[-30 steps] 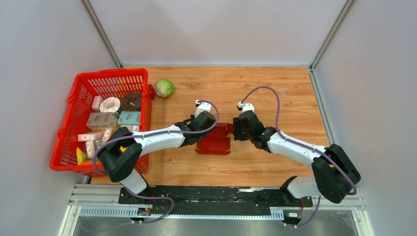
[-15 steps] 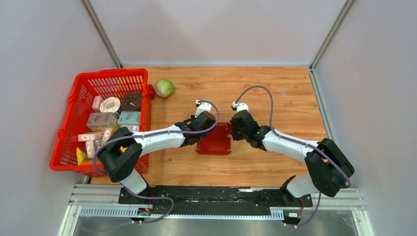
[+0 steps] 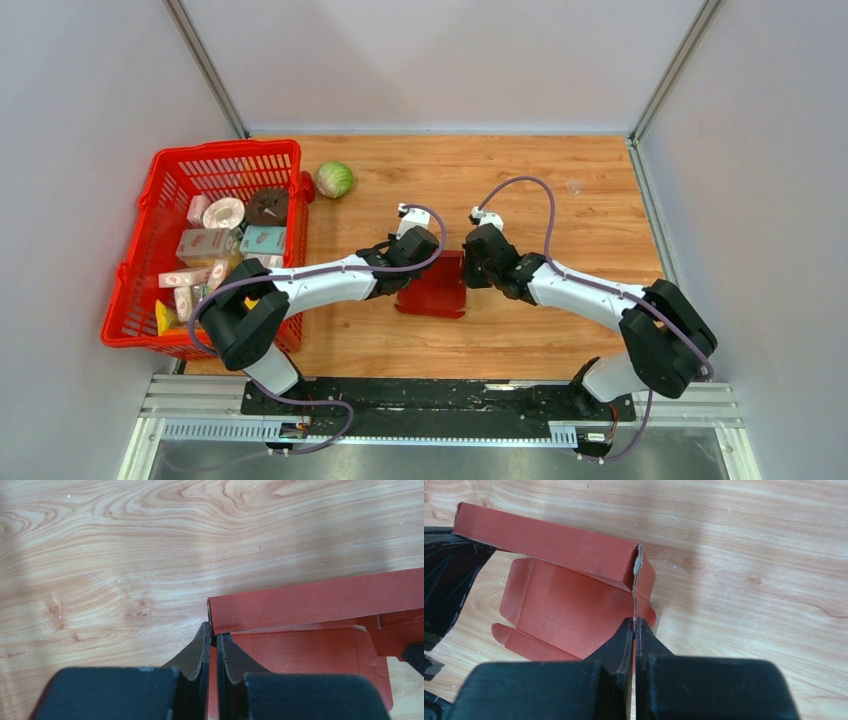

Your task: Fold the paper box

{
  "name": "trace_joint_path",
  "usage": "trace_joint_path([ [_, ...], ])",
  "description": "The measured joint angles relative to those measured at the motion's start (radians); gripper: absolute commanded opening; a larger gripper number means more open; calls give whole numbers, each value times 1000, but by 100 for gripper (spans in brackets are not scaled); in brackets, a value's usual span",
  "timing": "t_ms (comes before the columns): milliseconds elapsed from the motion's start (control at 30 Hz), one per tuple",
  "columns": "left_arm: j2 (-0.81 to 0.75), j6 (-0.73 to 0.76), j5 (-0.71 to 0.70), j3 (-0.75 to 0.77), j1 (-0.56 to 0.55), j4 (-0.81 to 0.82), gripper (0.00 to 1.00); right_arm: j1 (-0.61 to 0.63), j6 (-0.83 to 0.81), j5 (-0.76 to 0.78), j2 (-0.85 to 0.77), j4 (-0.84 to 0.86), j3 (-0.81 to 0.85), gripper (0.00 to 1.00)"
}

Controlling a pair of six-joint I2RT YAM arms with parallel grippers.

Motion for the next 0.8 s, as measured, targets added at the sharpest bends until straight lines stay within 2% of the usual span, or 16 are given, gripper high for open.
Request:
trace_joint_path([
  [133, 0, 2, -9, 0, 0, -2, 0, 11, 66, 7, 34, 13, 18, 1],
  [233, 0, 2, -16, 0, 0, -2, 0, 16, 107, 18, 48, 23, 25, 7],
  [367, 0, 2, -24, 0, -1, -2, 0, 26, 123, 20, 72, 44, 31, 21],
  [533, 0, 2, -19, 0, -3, -1, 0, 34, 87, 14, 84, 46, 38, 33],
  [733, 0, 2, -9, 0, -10, 0, 0, 14, 32, -48, -26, 22, -18, 50],
  [800, 0, 2, -8, 0, -9, 1, 0, 5, 18, -49, -98, 8, -43, 52],
])
